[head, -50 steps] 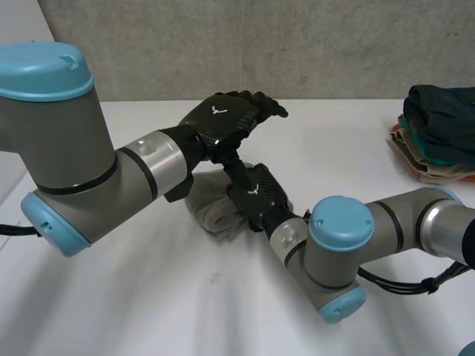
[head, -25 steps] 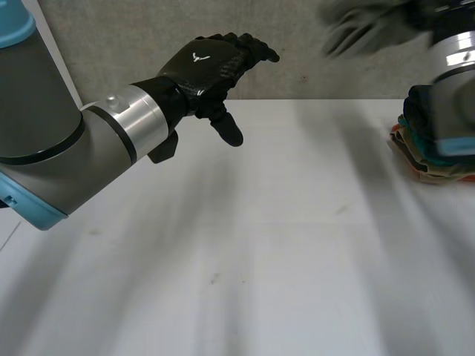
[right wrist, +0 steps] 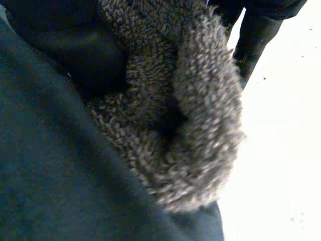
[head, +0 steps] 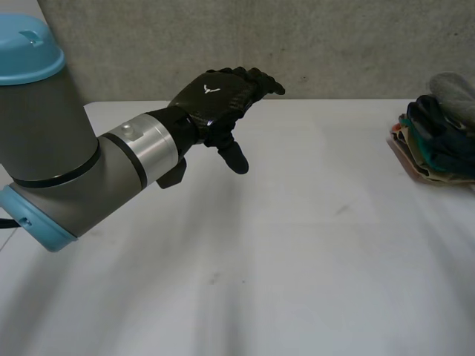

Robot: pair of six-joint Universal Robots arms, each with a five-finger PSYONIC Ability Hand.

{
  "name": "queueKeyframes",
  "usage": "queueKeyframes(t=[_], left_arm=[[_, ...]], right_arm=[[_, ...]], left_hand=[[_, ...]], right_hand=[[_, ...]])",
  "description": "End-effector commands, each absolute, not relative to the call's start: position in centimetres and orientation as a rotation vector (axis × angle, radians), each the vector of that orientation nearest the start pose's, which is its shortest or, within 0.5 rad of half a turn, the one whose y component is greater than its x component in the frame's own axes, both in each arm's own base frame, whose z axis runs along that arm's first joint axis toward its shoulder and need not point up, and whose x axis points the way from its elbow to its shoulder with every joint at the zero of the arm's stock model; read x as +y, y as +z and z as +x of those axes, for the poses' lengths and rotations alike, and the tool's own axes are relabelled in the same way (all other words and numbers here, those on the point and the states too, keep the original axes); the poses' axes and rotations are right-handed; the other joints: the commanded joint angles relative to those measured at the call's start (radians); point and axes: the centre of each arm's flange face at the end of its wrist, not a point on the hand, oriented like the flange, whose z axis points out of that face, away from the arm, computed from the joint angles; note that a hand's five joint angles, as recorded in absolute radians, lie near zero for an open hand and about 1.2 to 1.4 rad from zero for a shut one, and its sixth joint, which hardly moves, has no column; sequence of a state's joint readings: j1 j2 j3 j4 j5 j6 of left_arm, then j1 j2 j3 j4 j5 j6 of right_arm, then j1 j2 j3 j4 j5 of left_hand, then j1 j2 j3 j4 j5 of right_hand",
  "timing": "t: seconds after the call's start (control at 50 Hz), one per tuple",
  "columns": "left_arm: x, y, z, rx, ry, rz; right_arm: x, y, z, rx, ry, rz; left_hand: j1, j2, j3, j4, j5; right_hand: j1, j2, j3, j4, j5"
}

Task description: Fold the laundry.

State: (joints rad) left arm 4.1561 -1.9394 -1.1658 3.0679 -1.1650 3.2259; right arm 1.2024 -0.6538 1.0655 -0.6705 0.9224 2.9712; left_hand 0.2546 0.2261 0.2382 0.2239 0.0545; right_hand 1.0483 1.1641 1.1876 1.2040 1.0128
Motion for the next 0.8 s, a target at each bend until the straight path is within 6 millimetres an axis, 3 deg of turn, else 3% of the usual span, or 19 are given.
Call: queueKeyframes(t=[0.02, 0.04, 0.06, 0.12, 0.22, 0.36, 0.42, 0.52, 0.62, 0.66, 0.68, 0.74, 0.76, 0.8], left_arm=[[-23.2, 30.1, -34.5, -1.648, 1.665, -0.943], [-23.0, 30.1, -34.6, -1.646, 1.661, -0.948], [-22.9, 30.1, -34.7, -1.643, 1.657, -0.949], [-22.0, 30.2, -35.2, -1.624, 1.643, -0.969], [-21.0, 30.9, -35.5, -1.592, 1.646, -0.979], [-20.4, 31.9, -35.3, -1.566, 1.661, -0.975], [-20.1, 32.3, -35.2, -1.553, 1.667, -0.971], [-19.7, 32.7, -35.0, -1.539, 1.675, -0.974], [-19.3, 33.7, -34.7, -1.515, 1.704, -0.966], [-19.3, 34.5, -34.5, -1.498, 1.734, -0.955], [-19.3, 34.8, -34.4, -1.490, 1.744, -0.949], [-19.4, 35.9, -33.8, -1.475, 1.789, -0.918], [-19.5, 36.1, -33.6, -1.479, 1.804, -0.903], [-20.1, 36.7, -32.7, -1.507, 1.856, -0.843]], right_arm=[[-51.4, 17.4, -0.2, 1.888, -2.515, -0.616], [-51.3, 17.6, -0.2, 1.889, -2.519, -0.611], [-51.2, 18.4, -0.2, 1.887, -2.536, -0.595], [-50.8, 19.5, -0.4, 1.908, -2.555, -0.549], [-49.0, 23.8, -0.1, 1.937, -2.571, -0.492], [-46.8, 25.7, 0.2, 2.061, -2.456, -0.423], [-45.8, 27.1, -0.6, 2.139, -2.455, -0.350], [-43.9, 30.8, -4.2, 2.261, -2.618, -0.167], [-43.1, 34.1, -4.5, 2.258, -2.864, -0.176], [-42.9, 35.1, -3.4, 2.186, -2.914, -0.217], [-42.4, 36.5, -0.3, 2.061, -2.935, -0.286], [-40.7, 38.3, 5.4, 1.865, -2.904, -0.391], [-39.2, 38.7, 8.7, 1.776, -2.846, -0.440], [-37.6, 38.7, 11.1, 1.709, -2.787, -0.476]], left_hand=[[-0.032, -0.004, -0.016, -0.002, -0.007], [-0.032, -0.004, -0.016, -0.002, -0.007], [-0.032, -0.004, -0.016, -0.002, -0.007], [-0.032, -0.004, -0.016, -0.002, -0.007], [-0.029, -0.001, -0.013, 0.001, -0.004], [-0.032, -0.004, -0.016, -0.002, -0.007], [-0.032, -0.004, -0.016, -0.002, -0.007], [-0.032, -0.004, -0.016, -0.002, -0.007], [-0.035, -0.007, -0.019, -0.004, -0.010], [-0.035, -0.007, -0.019, -0.004, -0.010], [-0.035, -0.007, -0.019, -0.004, -0.010], [-0.029, -0.001, -0.013, 0.001, -0.004], [-0.029, -0.001, -0.013, 0.001, -0.004], [-0.029, -0.001, -0.013, 0.001, -0.004]], right_hand=[[-0.484, -0.600, -0.624, -0.640, -0.623], [-0.781, -0.897, -0.921, -0.937, -0.920], [-0.874, -0.990, -1.013, -1.029, -1.013], [-0.874, -0.990, -1.013, -1.029, -1.013], [-0.874, -0.990, -1.013, -1.029, -1.013], [-0.874, -0.990, -1.013, -1.029, -1.013], [-0.874, -0.990, -1.013, -1.029, -1.013], [-0.874, -0.990, -1.013, -1.029, -1.013], [-0.874, -0.990, -1.013, -1.029, -1.013], [-0.874, -0.990, -1.013, -1.029, -1.013], [-0.874, -0.990, -1.013, -1.029, -1.013], [-0.874, -0.990, -1.013, -1.029, -1.013], [-0.874, -0.990, -1.013, -1.029, -1.013], [-0.874, -0.990, -1.013, -1.029, -1.013]])
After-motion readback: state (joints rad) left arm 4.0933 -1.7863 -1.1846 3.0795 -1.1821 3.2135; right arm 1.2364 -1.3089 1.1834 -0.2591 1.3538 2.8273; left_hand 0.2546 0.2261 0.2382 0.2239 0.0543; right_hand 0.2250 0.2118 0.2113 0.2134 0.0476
